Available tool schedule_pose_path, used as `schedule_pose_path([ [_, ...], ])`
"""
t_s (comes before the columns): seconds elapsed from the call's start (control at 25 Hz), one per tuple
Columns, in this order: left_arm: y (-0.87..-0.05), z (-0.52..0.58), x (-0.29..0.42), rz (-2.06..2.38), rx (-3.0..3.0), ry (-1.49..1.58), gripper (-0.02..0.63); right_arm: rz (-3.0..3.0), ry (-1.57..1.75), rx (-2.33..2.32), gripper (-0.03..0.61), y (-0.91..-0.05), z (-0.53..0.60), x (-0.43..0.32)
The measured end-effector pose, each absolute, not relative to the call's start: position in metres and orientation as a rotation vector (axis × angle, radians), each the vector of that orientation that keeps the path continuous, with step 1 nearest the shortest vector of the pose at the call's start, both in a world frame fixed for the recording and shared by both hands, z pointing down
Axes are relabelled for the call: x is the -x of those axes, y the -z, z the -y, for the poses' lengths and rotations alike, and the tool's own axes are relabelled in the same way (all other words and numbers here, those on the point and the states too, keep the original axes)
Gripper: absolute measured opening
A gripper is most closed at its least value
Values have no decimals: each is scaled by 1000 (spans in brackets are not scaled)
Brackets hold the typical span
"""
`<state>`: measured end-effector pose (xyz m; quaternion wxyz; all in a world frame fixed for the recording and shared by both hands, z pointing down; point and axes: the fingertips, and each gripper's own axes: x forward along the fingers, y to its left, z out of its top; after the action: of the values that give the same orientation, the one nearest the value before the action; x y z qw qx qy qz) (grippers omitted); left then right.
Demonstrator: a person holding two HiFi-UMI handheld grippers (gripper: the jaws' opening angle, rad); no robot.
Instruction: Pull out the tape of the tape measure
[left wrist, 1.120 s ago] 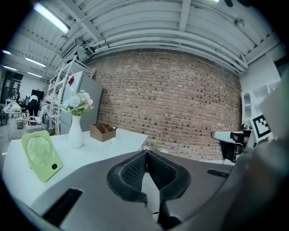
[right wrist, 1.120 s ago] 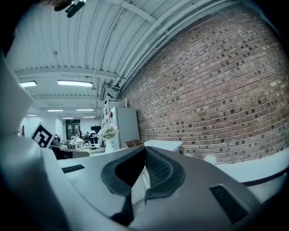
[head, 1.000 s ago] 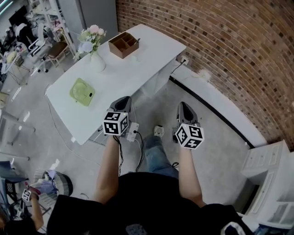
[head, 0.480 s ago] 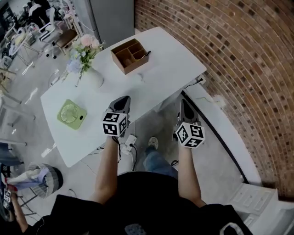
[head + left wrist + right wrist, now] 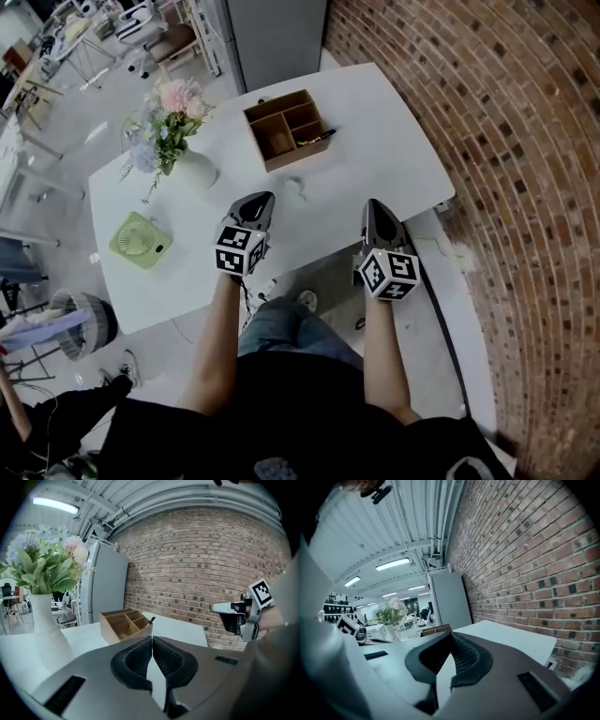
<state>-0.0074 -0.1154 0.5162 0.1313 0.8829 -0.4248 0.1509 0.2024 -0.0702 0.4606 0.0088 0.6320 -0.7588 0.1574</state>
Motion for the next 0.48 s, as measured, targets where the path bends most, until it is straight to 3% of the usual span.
schedule_pose_path([
  [0.48, -557, 149, 2, 1068, -2601, -606, 25, 2345, -533, -1859, 2, -482, 104, -193],
])
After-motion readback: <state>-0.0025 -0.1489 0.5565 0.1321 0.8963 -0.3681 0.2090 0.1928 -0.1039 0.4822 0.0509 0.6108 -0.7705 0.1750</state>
